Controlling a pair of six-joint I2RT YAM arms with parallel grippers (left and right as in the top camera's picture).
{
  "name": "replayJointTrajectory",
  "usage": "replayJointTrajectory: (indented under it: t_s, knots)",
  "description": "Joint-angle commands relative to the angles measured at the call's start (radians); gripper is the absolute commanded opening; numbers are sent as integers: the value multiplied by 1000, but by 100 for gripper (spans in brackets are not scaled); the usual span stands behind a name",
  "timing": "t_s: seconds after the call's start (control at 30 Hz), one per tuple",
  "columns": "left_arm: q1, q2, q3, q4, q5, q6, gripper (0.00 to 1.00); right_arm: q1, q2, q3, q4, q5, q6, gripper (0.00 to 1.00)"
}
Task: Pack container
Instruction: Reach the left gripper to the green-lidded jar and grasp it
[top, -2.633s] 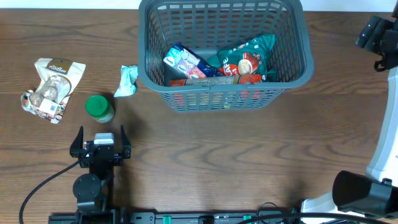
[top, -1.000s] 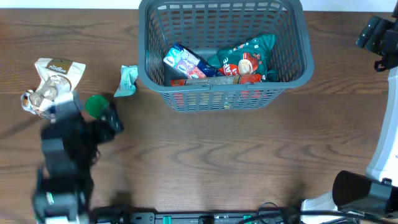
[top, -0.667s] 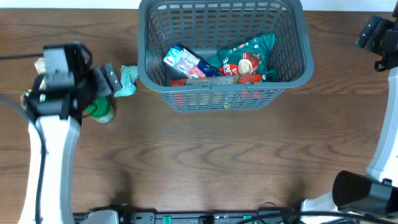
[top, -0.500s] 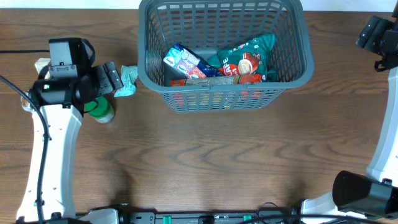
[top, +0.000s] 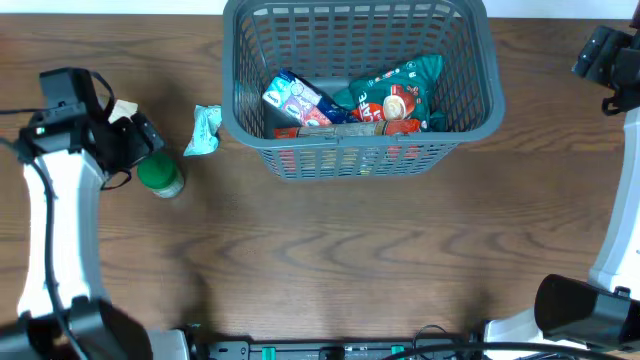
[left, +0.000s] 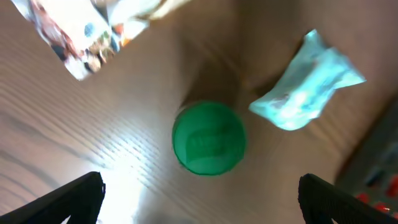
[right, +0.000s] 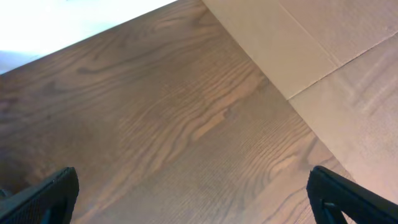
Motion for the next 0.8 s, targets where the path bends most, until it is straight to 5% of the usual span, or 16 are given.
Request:
replayJointTrajectory:
  t_s: [0.0,0.77]
  knots:
    - [3,69,19,-6,52,-16,98,-8,-17,15,0,3,14,99]
    - [2,270,19,60,77,-73,99,-8,-17,15,0,3,14,99]
